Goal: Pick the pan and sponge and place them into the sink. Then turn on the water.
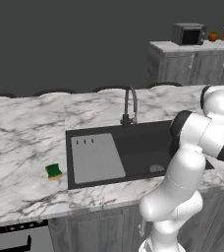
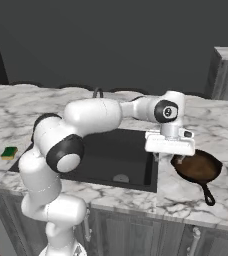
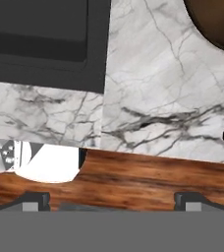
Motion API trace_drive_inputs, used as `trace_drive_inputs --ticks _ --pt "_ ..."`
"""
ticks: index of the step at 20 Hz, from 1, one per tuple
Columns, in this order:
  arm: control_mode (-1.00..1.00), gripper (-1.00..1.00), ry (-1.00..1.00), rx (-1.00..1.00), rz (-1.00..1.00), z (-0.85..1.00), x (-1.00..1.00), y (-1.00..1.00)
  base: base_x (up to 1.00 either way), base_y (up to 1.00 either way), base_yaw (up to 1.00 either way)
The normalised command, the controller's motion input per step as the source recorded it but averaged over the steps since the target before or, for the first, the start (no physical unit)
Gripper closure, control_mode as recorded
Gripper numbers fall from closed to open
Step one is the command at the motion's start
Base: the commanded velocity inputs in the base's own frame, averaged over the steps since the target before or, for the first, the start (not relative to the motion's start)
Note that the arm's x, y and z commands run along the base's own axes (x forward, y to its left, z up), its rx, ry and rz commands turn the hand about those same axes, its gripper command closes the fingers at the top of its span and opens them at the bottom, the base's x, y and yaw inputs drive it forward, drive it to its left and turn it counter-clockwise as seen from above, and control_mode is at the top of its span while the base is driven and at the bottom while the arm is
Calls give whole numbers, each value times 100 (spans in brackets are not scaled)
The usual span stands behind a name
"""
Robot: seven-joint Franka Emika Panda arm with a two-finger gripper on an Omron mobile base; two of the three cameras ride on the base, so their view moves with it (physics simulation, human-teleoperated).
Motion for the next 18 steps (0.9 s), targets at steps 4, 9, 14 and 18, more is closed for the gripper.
trace_drive_inputs --ticks 4,9,14,18 --pt "-100 -100 1 8 4 -12 0 -39 0 0 0" --pt "-100 -100 -1 15 6 -12 0 -31 0 0 0" --pt "-100 -100 0 12 8 -11 1 -30 0 0 0" --pt "-100 -100 0 11 8 -10 5 -31 0 0 0"
